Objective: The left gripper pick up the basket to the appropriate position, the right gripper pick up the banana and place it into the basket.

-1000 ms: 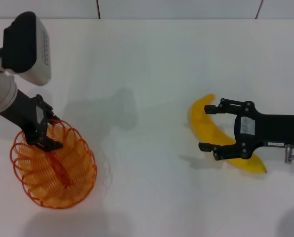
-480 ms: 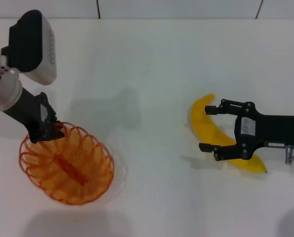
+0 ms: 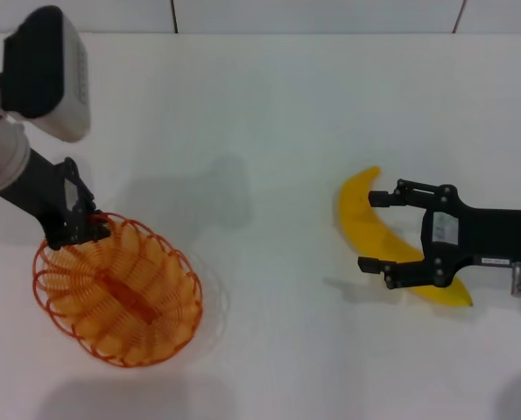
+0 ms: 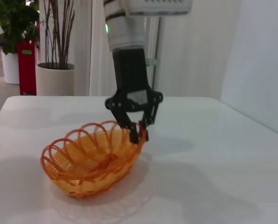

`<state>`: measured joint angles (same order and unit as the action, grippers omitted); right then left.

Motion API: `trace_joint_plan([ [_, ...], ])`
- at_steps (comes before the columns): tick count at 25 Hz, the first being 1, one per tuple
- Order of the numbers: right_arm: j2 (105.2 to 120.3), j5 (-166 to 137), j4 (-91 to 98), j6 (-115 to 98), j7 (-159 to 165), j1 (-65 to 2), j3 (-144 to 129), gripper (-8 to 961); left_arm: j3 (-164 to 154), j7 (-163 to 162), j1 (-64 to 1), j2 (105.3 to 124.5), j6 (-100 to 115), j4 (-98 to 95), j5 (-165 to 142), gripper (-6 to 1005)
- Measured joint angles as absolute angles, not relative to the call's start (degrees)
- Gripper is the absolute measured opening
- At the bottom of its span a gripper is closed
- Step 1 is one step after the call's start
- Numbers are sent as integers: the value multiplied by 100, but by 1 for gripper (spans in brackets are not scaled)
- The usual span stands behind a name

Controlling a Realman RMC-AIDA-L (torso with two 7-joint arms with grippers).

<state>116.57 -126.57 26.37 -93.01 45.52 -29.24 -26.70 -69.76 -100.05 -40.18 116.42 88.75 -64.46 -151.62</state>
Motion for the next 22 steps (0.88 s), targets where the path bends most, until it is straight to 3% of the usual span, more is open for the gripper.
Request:
trace_joint_plan([
  [13,11646,-12648,2670,-9292,4552,-2821,-2653,895,-6675,-10904,-2920,11638,10017,-8467,-14064,77],
  [22,11662,-12641,2637,-9261,4551,-2883,-2654,895,-6653,-12732,-3143,11645,9206,-7666,-13659,78],
])
